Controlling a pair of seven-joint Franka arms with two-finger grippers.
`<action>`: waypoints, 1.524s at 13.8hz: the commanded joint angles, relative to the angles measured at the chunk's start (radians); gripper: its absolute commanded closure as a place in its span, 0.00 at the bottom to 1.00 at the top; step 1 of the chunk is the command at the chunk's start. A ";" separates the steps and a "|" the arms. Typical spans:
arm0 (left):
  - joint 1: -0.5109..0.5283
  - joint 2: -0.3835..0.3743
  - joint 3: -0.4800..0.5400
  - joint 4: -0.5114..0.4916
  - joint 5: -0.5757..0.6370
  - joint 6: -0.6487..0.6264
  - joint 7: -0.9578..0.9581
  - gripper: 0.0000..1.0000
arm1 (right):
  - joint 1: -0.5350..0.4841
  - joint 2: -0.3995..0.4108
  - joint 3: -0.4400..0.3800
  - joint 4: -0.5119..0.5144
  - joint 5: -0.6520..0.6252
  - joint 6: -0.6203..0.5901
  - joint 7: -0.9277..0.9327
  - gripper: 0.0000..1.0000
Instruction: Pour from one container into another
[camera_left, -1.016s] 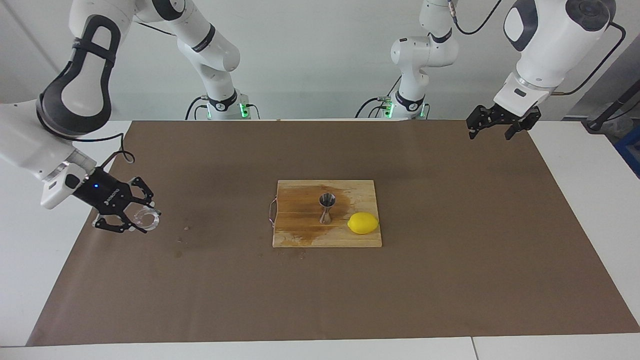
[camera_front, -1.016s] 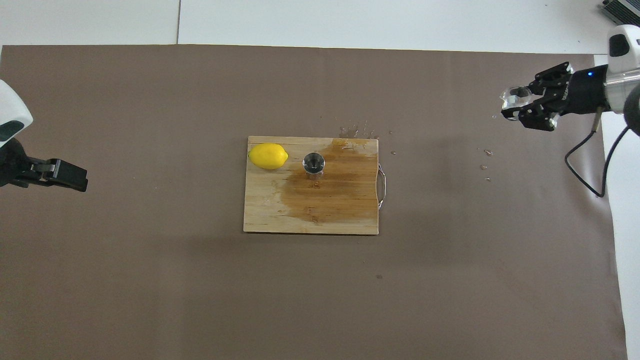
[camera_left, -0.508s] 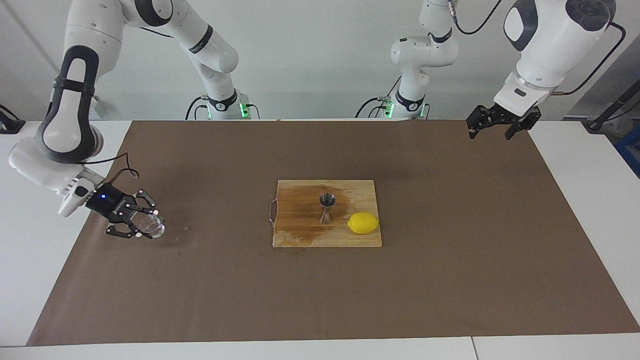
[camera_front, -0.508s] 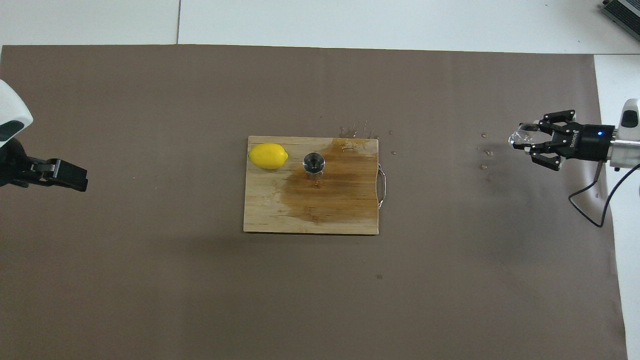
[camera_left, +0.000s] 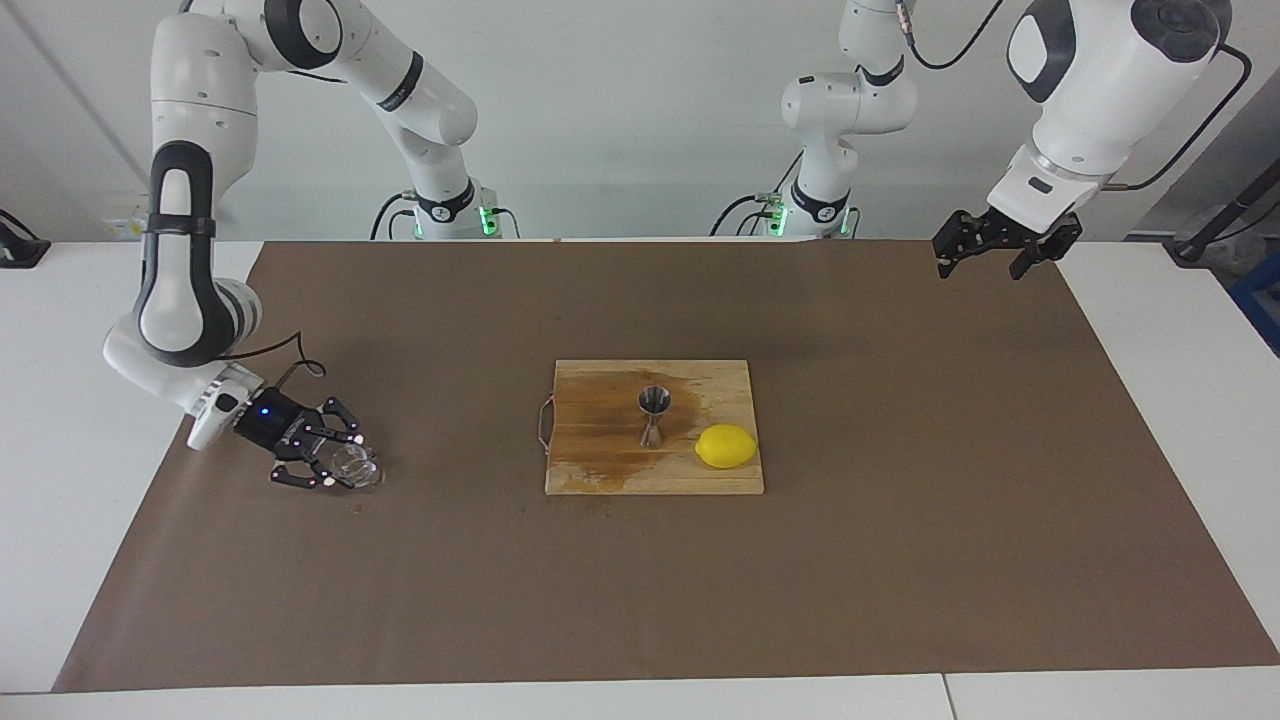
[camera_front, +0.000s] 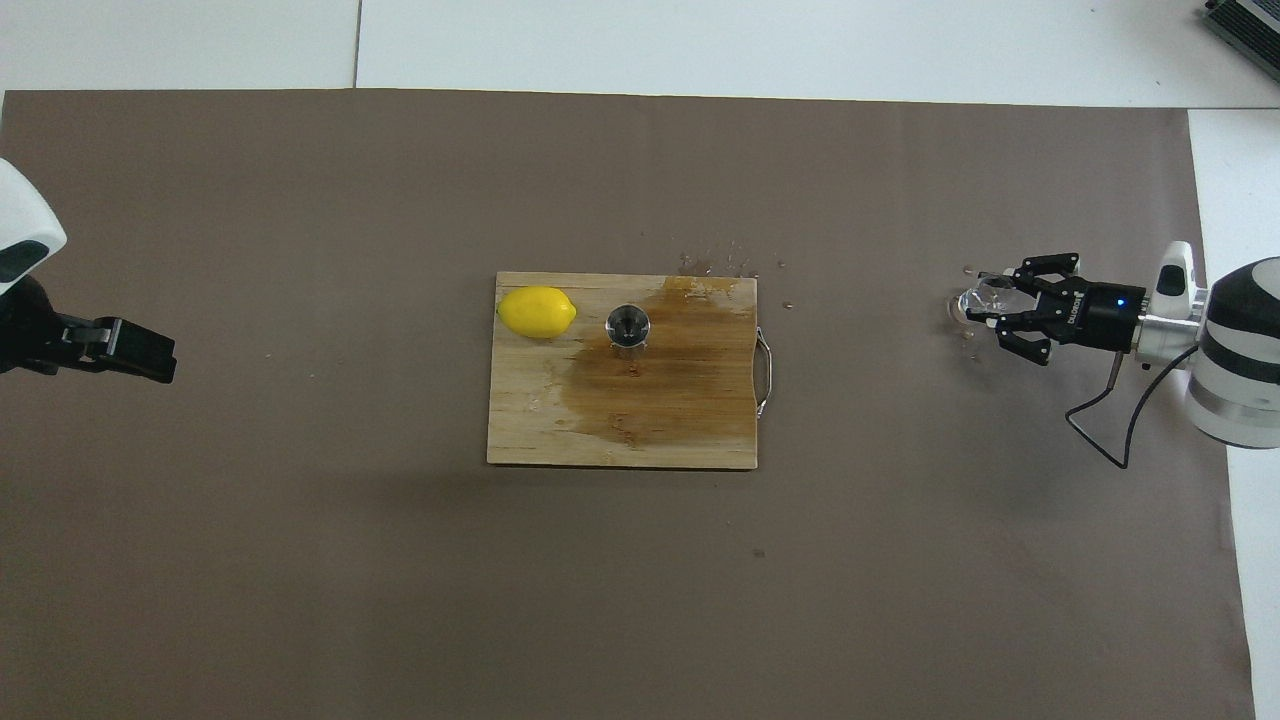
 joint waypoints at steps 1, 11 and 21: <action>-0.004 -0.025 0.007 -0.025 -0.009 -0.001 0.000 0.00 | -0.022 -0.054 0.008 -0.078 0.034 -0.014 -0.040 0.39; -0.004 -0.025 0.007 -0.025 -0.009 -0.001 0.000 0.00 | 0.072 -0.212 0.007 0.081 -0.269 0.119 0.642 0.00; -0.004 -0.023 0.007 -0.025 -0.009 -0.001 0.000 0.00 | 0.153 -0.299 0.008 0.170 -1.069 0.077 1.943 0.00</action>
